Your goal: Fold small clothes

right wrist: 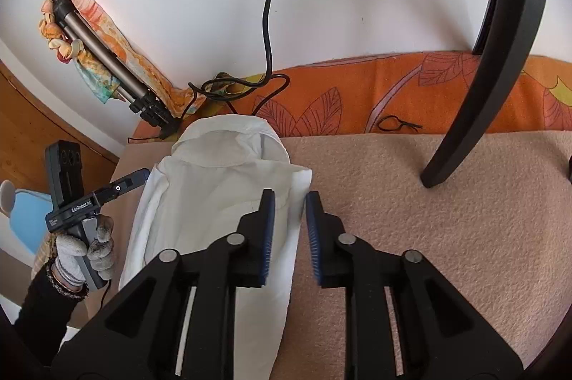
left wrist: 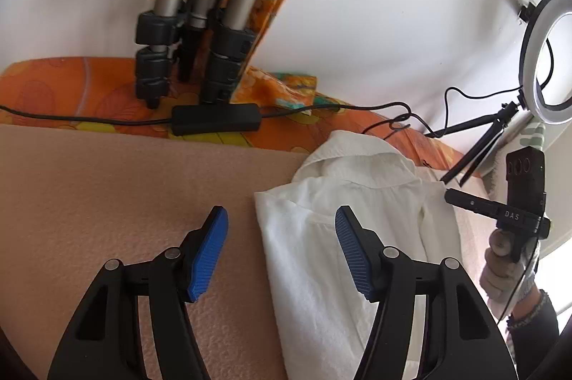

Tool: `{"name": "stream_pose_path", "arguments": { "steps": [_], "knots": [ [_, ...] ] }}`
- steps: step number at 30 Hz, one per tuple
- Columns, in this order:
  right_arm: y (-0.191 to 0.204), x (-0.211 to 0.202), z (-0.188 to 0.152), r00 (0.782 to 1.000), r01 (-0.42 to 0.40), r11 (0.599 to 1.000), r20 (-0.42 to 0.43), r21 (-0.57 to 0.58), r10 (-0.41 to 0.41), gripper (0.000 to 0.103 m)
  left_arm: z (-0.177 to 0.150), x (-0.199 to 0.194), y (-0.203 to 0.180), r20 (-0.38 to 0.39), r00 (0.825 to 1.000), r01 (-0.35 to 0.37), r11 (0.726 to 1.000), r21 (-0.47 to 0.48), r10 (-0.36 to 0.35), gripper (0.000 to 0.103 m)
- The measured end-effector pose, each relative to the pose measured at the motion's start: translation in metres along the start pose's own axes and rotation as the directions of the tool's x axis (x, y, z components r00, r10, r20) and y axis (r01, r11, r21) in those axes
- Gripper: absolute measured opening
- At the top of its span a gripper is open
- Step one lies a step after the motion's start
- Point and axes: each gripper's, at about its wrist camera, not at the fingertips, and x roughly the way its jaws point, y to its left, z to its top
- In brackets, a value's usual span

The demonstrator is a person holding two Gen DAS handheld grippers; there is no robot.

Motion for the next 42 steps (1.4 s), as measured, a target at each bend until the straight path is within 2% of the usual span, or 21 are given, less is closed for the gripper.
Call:
{"name": "stream_pose_path", "arguments": {
  "steps": [2,3,4,5,6,7,11,17,24,29,37,40,42],
  "knots": [
    [-0.001,0.008,0.002,1.0,-0.01,1.0,-0.025,0.013,0.011,0.027,0.001,0.004,-0.002,0.014,0.999,-0.038,0.999,0.011,0.038,0.053],
    [-0.002,0.013,0.003,0.999,-0.012,1.0,-0.034,0.017,0.013,0.027,0.002,0.007,-0.004,0.014,0.999,-0.04,0.999,0.017,0.04,0.03],
    [-0.001,0.017,0.004,0.999,-0.01,1.0,-0.039,0.013,0.011,0.027,0.003,0.012,-0.007,-0.005,0.999,-0.039,0.999,0.031,0.04,0.015],
    [0.002,0.021,0.005,0.999,0.012,1.0,-0.043,-0.002,-0.012,0.027,0.003,0.016,-0.012,-0.015,0.999,-0.05,0.998,0.043,0.051,0.004],
    [0.005,0.024,0.005,0.999,0.018,1.0,-0.047,-0.018,-0.019,0.018,0.002,0.016,-0.015,-0.001,0.998,-0.06,0.996,0.059,0.06,0.002],
    [0.008,0.025,0.004,0.999,0.016,0.999,-0.05,-0.032,-0.018,0.004,0.002,0.017,-0.019,0.002,0.998,-0.068,0.994,0.081,0.068,0.002],
    [0.026,0.018,0.01,0.997,0.07,0.993,-0.027,-0.09,-0.073,0.003,0.004,0.004,-0.025,0.046,0.996,-0.08,0.993,0.09,0.076,0.001],
    [0.06,-0.03,0.016,0.997,0.073,0.982,0.044,-0.174,-0.066,0.003,0.0,-0.037,-0.048,0.121,0.99,-0.086,0.984,0.155,0.067,0.001],
    [0.106,-0.089,-0.004,0.995,0.072,0.966,0.084,-0.25,-0.052,0.003,-0.018,-0.11,-0.084,0.206,0.978,-0.08,0.97,0.23,0.032,0.001],
    [0.142,-0.132,-0.041,0.995,0.082,0.947,0.083,-0.309,-0.059,0.003,-0.05,-0.155,-0.108,0.227,0.974,-0.088,0.948,0.306,0.017,0.001],
    [0.17,-0.177,-0.135,0.991,0.124,0.937,0.093,-0.328,-0.099,0.003,-0.129,-0.204,-0.124,0.239,0.971,-0.109,0.918,0.382,0.016,0.001],
    [0.172,-0.18,-0.178,0.989,0.136,0.936,0.099,-0.324,-0.11,0.003,-0.169,-0.209,-0.126,0.219,0.975,-0.11,0.911,0.398,0.021,0.001],
    [0.167,-0.177,-0.202,0.99,0.13,0.948,0.094,-0.292,-0.107,0.003,-0.197,-0.205,-0.125,0.176,0.984,-0.104,0.905,0.413,0.033,0.001]
  ]
}}
